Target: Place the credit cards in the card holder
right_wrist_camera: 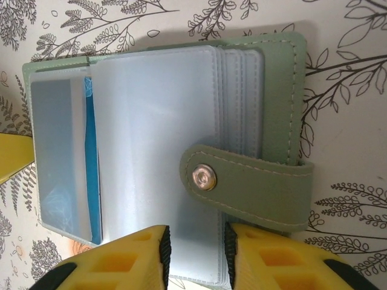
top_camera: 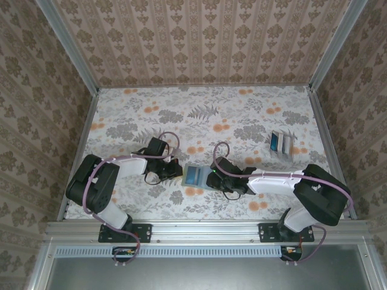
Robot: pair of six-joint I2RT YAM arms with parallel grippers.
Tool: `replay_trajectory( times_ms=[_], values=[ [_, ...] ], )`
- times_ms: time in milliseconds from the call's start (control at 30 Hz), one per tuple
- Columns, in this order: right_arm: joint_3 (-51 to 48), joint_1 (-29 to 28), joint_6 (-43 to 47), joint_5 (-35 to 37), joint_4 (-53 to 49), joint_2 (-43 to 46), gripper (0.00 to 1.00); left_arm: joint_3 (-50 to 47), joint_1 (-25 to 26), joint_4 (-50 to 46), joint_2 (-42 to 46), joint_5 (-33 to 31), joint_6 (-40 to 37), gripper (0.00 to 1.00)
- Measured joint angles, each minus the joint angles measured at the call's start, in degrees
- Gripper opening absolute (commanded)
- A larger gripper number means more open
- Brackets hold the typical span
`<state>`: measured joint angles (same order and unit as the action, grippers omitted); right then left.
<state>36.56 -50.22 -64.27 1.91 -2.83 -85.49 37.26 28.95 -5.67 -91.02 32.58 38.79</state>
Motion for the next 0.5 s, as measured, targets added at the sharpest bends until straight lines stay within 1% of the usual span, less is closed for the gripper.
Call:
replay_trajectory(
  times_ms=[400, 500],
  values=[
    [0.15, 0.00, 0.02, -0.39, -0.02, -0.42, 0.21, 0.00, 0.00, -0.02, 0.00, 0.00, 0.00, 0.01],
    [0.15, -0.04, 0.04, -0.39, -0.04, -0.42, 0.17, 0.00, 0.00, 0.00, -0.02, 0.00, 0.00, 0.01]
  ],
)
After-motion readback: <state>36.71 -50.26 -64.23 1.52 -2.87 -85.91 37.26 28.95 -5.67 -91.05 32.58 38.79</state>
